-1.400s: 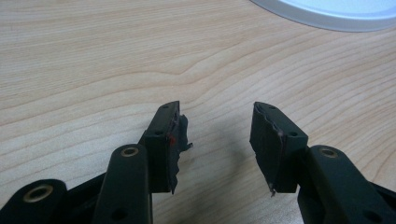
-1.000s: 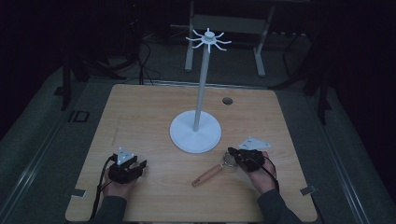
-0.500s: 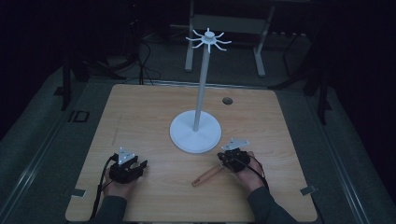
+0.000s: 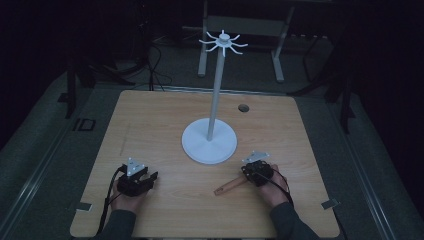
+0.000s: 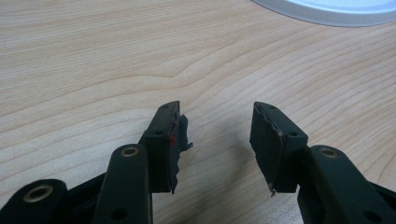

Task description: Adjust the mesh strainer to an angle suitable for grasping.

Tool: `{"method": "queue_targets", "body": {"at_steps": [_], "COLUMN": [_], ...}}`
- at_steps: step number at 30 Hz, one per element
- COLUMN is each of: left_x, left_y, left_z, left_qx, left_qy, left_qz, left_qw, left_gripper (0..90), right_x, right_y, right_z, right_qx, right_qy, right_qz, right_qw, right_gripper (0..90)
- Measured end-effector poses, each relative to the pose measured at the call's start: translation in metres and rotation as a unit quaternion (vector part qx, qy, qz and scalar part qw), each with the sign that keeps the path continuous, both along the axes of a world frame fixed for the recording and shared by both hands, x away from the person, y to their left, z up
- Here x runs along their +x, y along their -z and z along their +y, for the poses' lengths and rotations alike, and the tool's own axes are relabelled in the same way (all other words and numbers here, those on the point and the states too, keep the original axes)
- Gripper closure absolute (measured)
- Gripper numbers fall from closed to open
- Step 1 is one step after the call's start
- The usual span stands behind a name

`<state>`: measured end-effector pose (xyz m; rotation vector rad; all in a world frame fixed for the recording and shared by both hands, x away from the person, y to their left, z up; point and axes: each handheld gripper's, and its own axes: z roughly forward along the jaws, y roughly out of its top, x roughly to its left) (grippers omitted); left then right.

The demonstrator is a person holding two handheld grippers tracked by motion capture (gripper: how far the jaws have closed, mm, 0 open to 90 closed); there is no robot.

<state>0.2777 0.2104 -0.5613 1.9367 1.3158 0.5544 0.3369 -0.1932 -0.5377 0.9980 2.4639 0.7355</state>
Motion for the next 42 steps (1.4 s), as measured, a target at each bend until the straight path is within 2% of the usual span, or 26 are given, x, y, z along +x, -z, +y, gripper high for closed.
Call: {"method": "queue_targets", "body": {"at_steps": [7,14,18,22,25,26,28,31,36,41,42], "left_x": [0.0,0.001,0.001,0.001,0.001,0.001,0.001,0.001,0.001,0.001,0.001], "left_y": [0.0,0.0,0.0,0.0,0.0,0.0,0.0,0.0,0.0,0.0,0.0], "left_z": [0.0,0.0,0.0,0.0,0.0,0.0,0.0,0.0,0.0,0.0,-0.001], "left_qx": [-0.001,-0.002,-0.002,-0.002,-0.001,-0.001,-0.001,-0.001,-0.001,-0.001,-0.001], "left_qy": [0.0,0.001,0.0,0.0,0.001,0.001,0.001,0.001,0.001,0.001,0.001], "left_qz": [0.0,-0.001,-0.001,-0.001,-0.001,-0.001,-0.001,-0.001,-0.001,-0.001,-0.002], "left_qw": [1.0,1.0,1.0,1.0,1.0,1.0,1.0,1.0,1.0,1.0,1.0], "left_gripper": [53.4,53.4,53.4,53.4,53.4,53.3,53.3,53.3,53.3,53.2,53.2], "right_x": [0.005,0.009,0.007,0.003,0.002,0.002,0.002,0.001,0.003,0.002,0.001], "right_y": [0.001,-0.002,-0.011,-0.021,-0.024,-0.024,-0.023,-0.02,-0.018,-0.016,-0.015], "right_z": [-0.029,-0.058,-0.068,-0.069,-0.068,-0.068,-0.068,-0.066,-0.065,-0.063,-0.061], "right_qx": [-0.005,-0.002,0.026,0.039,0.048,0.055,0.056,0.049,0.049,0.037,0.021], "right_qy": [0.046,0.092,0.068,0.024,-0.007,-0.018,-0.041,-0.063,-0.074,-0.084,-0.095], "right_qz": [-0.002,-0.002,-0.014,-0.018,-0.012,-0.002,0.015,0.026,0.035,0.044,0.048], "right_qw": [0.9989,0.9958,0.9973,0.9988,0.9987,0.9983,0.9975,0.9965,0.9954,0.9948,0.994], "right_gripper": [89.9,89.7,82.5,73.4,63.5,59.8,49.6,39.3,36.2,36.3,34.2]}}
